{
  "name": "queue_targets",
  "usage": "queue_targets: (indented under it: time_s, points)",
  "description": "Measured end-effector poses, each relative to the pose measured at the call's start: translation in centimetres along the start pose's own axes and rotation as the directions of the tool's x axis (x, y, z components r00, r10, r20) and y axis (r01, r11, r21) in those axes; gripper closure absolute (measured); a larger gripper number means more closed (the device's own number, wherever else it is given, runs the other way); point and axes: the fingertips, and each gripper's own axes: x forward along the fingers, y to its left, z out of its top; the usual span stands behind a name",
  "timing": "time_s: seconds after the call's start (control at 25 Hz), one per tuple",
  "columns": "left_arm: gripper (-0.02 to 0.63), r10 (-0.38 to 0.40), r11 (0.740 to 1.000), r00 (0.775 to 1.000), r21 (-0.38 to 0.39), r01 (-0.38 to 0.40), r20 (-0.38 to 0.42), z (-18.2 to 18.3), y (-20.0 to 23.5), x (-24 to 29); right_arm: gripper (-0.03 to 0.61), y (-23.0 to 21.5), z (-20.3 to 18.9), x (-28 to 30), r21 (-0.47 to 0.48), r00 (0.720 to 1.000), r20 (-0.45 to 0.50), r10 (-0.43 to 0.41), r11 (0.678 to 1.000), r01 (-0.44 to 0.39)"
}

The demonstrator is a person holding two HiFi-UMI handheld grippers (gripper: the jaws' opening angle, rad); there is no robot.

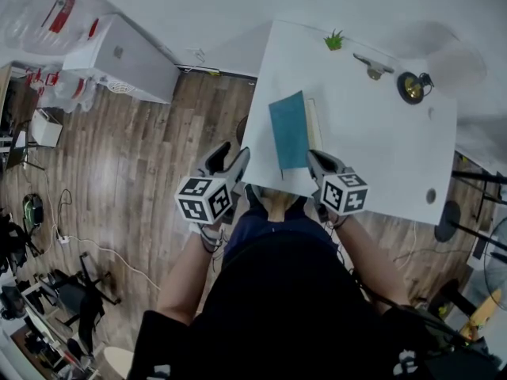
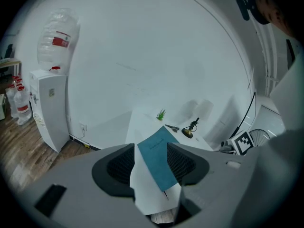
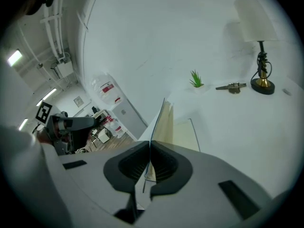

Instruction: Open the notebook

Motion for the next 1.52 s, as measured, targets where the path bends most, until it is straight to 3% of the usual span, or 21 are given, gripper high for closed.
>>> queue_targets:
  time_s: [0.24,0.56,0.76,1.12,1.32,1.52]
  points:
    - [0.405,-0.011,1.0,1.0,-0.009,0.011,0.012,0.7,1.1,-0.4,0.568,6.1,0.0,1.5,-0.058,0.994,-0.015,0.106,0.993,-0.107]
    - [0.407,0.0,1.0,1.0,-0.016,0.001,0.017,1.0,3.5,-1.9,0.569,11.2,-1.4,4.5,-0.109,0.984,-0.065,0.169,0.978,-0.175]
    - [0.408,0.014,0.999,1.0,-0.03,-0.014,0.013,0.7,5.5,-3.4,0.568,13.6,-3.2,7.1,-0.122,0.977,-0.105,0.187,0.972,-0.199]
    - [0.41,0.043,0.998,0.999,-0.046,-0.043,-0.002,0.3,9.3,-5.7,0.559,16.8,-8.3,12.6,-0.229,0.949,-0.252,0.187,0.942,-0.246]
    - [0.41,0.062,0.997,0.998,-0.051,-0.063,-0.016,0.0,10.9,-6.4,0.554,17.3,-9.9,14.2,-0.207,0.946,-0.265,0.188,0.947,-0.246]
    - [0.411,0.061,0.997,0.998,-0.051,-0.061,-0.013,0.2,11.5,-6.2,0.515,17.6,-9.0,14.4,-0.198,0.948,-0.243,0.206,0.946,-0.257]
